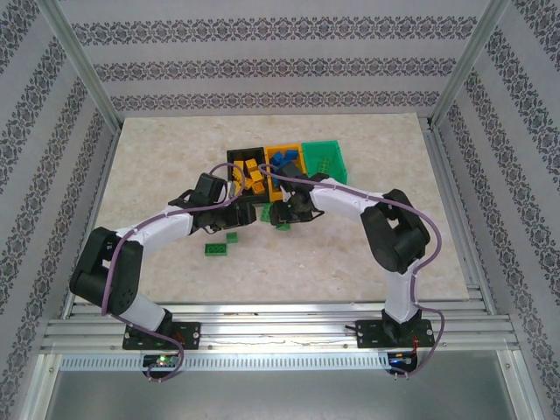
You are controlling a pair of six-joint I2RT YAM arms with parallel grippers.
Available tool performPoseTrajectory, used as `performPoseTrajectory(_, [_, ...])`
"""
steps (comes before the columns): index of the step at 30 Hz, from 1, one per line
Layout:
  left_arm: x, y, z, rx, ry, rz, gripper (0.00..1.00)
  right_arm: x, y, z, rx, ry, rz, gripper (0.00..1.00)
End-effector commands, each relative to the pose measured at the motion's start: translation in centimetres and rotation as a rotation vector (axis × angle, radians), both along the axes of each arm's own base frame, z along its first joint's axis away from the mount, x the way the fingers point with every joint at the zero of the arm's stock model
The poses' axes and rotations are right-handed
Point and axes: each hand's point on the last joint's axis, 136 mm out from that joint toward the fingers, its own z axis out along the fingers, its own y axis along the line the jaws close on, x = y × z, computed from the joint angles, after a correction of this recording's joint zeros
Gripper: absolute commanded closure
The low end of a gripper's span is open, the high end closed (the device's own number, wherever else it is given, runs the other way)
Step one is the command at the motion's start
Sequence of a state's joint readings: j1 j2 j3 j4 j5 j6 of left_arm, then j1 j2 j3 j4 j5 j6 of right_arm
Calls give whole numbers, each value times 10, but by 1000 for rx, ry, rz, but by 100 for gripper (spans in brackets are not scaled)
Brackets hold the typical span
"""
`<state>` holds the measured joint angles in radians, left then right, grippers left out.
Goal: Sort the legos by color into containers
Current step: Pick up the lego from the center of the table, then place the lego in the container, then pick up the lego from the center of the table.
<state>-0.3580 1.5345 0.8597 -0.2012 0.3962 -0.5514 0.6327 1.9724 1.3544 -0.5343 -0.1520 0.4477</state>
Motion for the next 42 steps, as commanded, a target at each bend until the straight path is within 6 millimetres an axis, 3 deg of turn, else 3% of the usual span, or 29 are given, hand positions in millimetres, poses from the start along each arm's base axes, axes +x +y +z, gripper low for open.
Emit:
performPoseTrajectory(1, [3,-1,16,-11,-38,-5,21,5,-4,-15,-43,10,-27,44])
performPoseTrajectory(4, [3,3,15,10,-39,-4,21,3,-3,-21,-43,20,-22,47])
performPoseTrajectory(8, [8,-1,11,6,-26,-13,21,-2,6,-24,6,47,-17,67])
performPoseTrajectory(10, [13,-5,12,2,-22,-22,22,-2,4,-18,23,40,-24,73])
performPoseTrajectory(13, [22,-11,11,9,-16,-34,24,1,-3,-4,70,27,-55,75])
performPoseTrajectory(18, [28,-31,1,57,50,-116,28,19,-27,38,200,-21,-139,74])
performPoseTrajectory(22, [34,-42,-8,125,72,-169,28,48,-59,72,208,-119,-203,74])
performPoseTrajectory(26, [40,-46,-15,157,102,-196,31,80,-89,89,211,-164,-266,71])
performPoseTrajectory(30, [43,-49,-19,227,99,-219,32,110,-108,91,179,-177,-287,63])
performPoseTrajectory(33, [43,-54,-26,247,114,-236,32,120,-112,88,137,-180,-278,58])
performPoseTrajectory(38, [45,-58,-37,290,128,-262,32,112,-108,84,149,-176,-265,47])
performPoseTrajectory(42, [47,-61,-48,309,162,-288,37,96,-107,76,126,-168,-248,44])
